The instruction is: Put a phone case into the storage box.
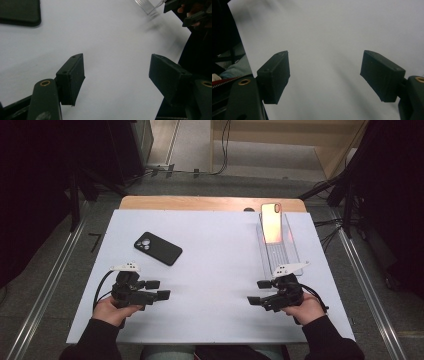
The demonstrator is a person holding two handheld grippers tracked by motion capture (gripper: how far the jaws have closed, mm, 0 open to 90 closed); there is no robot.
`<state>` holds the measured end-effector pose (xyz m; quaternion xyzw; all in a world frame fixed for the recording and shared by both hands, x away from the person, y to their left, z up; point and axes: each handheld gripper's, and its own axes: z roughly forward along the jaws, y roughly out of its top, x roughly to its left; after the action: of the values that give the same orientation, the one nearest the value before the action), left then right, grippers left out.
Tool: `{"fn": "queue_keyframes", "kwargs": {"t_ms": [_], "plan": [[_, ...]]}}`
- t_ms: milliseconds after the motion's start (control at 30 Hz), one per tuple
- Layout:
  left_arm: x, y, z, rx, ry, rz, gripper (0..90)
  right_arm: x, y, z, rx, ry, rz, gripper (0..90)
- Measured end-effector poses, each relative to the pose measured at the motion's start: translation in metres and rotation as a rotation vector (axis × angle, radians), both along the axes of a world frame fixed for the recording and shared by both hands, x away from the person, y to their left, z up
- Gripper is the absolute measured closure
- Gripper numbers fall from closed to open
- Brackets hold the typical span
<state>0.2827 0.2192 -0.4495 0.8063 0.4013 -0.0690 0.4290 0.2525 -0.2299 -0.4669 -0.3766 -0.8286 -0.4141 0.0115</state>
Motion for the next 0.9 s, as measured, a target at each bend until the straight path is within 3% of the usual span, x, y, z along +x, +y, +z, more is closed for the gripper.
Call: {"fn": "queue_keyframes", "kwargs": {"t_ms": [200, 500, 567, 600, 700, 900], "plan": [[-0.002, 0.002, 0.000, -0.031, -0.049, 0.016, 29.0, 0.006, 0.007, 0.008, 0.025, 0.003, -0.007, 17.2], [-0.006, 0.006, -0.001, 0.016, -0.037, 0.012, 27.3, 0.020, 0.027, 0.017, 0.015, -0.027, 0.001, 11.2], [-0.007, 0.008, -0.001, 0.018, -0.036, 0.019, 27.2, 0.024, 0.030, 0.018, 0.012, -0.029, 0.003, 6.7], [-0.007, 0.009, -0.001, 0.016, -0.032, 0.019, 26.5, 0.025, 0.032, 0.019, 0.010, -0.041, 0.006, 0.0], [-0.009, 0.012, 0.001, -0.002, -0.027, 0.028, 25.0, 0.028, 0.039, 0.020, -0.023, -0.046, 0.019, 0.0], [-0.013, 0.017, 0.000, 0.008, -0.032, 0.037, 25.1, 0.038, 0.052, 0.024, 0.020, -0.040, 0.034, 0.0]]}}
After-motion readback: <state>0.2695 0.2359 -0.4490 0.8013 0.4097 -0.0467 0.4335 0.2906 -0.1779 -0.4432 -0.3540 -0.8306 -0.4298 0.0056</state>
